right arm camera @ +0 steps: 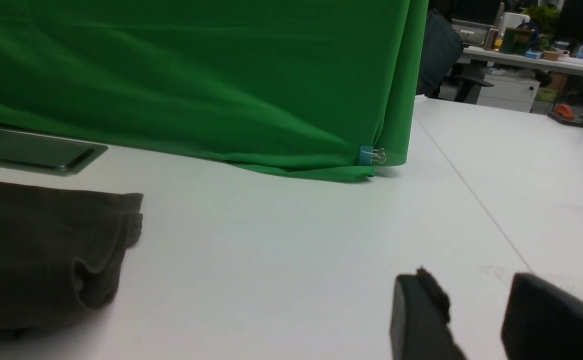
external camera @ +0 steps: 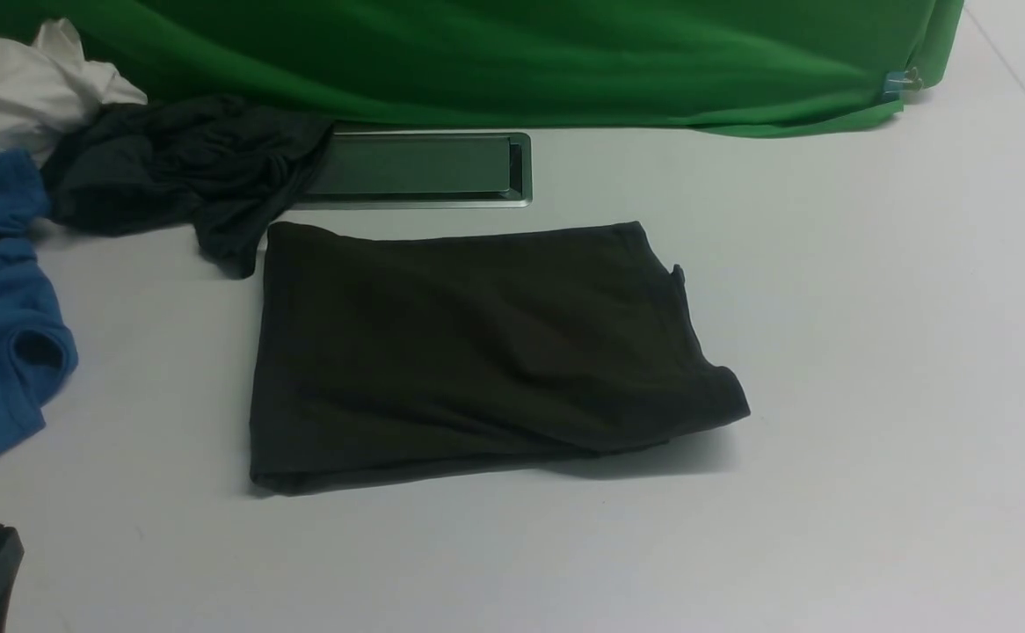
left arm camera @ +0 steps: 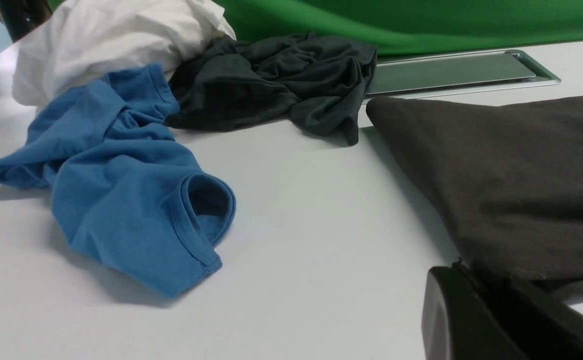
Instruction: Fold a long-sleeved shirt on a white desktop.
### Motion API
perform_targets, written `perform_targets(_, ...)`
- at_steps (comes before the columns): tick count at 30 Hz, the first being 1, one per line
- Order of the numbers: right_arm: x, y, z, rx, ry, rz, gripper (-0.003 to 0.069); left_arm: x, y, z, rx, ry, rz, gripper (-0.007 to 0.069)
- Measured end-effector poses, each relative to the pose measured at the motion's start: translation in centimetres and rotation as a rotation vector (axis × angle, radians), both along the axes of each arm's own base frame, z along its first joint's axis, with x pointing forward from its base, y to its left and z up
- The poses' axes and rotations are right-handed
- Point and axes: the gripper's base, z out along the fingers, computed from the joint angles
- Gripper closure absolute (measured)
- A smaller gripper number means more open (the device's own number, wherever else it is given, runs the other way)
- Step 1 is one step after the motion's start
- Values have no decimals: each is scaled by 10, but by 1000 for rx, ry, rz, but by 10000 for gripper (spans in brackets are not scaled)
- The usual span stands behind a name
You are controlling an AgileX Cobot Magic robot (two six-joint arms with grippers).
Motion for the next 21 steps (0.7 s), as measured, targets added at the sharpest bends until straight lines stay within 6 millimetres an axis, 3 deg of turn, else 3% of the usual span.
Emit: perform_targets(21, 0, 0, 0, -1, -1, 0, 414, 0, 3, 1, 5, -8, 51, 588)
